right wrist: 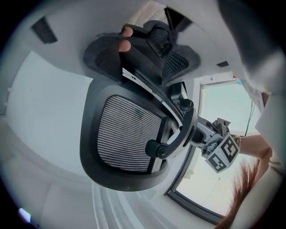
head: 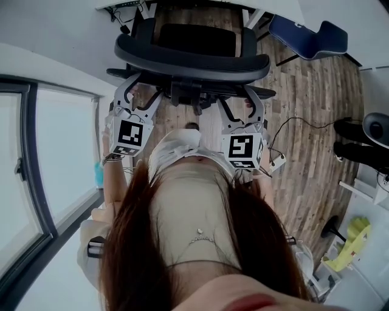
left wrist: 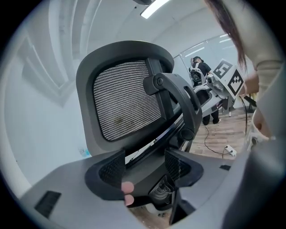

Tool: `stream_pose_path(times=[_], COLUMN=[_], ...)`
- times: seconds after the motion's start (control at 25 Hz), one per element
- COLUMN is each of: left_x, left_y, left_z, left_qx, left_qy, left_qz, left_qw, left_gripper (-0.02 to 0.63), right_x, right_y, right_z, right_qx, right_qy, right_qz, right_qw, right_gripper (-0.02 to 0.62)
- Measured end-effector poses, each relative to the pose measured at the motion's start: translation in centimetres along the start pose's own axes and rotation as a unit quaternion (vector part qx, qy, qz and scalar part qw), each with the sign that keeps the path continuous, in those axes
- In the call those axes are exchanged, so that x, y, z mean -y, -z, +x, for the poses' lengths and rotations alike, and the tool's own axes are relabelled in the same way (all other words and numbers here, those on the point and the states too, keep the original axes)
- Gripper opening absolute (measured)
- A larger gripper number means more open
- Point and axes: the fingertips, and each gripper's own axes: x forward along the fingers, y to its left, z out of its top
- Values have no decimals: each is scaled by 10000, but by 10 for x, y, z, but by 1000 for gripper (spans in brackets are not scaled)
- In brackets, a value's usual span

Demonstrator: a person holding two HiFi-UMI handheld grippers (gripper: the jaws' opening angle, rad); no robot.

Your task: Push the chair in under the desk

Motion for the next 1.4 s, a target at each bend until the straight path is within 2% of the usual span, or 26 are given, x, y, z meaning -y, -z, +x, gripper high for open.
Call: stream_pose_path(times=[0.32, 0.68, 0.84, 1.4], left_x=[-14, -24, -33, -41], left_y=[-2, -6, -8, -15], left_z=[20, 38, 46, 72], left_qx=[-59, 59, 67, 68], left_qy=[4, 85, 71, 108], left_qz=[93, 120, 176, 94], left_qw=[9999, 9999, 9998, 9999], left_gripper=[272, 272, 272, 272], right_x=[12, 23, 28, 50], right_y=[-2, -2, -7, -5], right_z=[21, 35, 45, 66], right_qx=[-80, -188, -90, -118], right_qy=[50, 131, 168, 124], right_qz=[1, 86, 91, 105], right_qw=[10000, 9997, 9998, 9998], right_gripper=[278, 278, 278, 279])
